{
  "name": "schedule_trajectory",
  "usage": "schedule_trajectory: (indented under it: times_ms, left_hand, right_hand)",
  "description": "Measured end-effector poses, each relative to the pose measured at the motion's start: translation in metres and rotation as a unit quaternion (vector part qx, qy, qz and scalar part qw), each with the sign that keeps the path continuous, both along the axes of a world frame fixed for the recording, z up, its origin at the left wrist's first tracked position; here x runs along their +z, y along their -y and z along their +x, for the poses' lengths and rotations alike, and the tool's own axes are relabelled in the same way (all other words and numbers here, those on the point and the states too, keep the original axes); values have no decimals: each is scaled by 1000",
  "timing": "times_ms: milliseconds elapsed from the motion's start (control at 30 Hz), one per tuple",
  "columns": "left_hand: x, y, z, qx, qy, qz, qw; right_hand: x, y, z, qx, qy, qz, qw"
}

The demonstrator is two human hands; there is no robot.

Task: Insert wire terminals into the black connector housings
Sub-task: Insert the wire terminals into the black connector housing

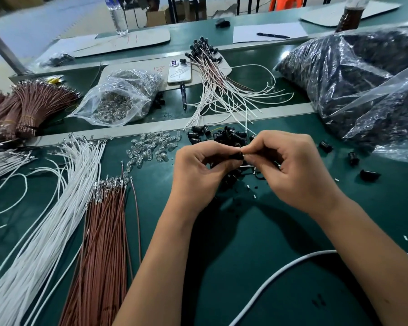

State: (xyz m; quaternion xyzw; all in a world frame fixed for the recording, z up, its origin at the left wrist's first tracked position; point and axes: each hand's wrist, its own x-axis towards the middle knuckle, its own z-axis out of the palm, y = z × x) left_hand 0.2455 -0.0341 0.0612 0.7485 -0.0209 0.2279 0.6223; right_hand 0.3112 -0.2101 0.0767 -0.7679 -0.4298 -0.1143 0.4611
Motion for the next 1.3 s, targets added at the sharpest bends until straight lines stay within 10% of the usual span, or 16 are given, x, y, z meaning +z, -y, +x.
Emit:
schedule_trajectory:
  times_ms: [467,1300]
  left_hand:
    - [-1,3,-1,40,11,27,999]
    - [8,5,-5,63,22,129,989]
  right_hand:
    - [-13,-4,4,4,-228,118,966]
    - [-15,-4,0,12,-186,119,975]
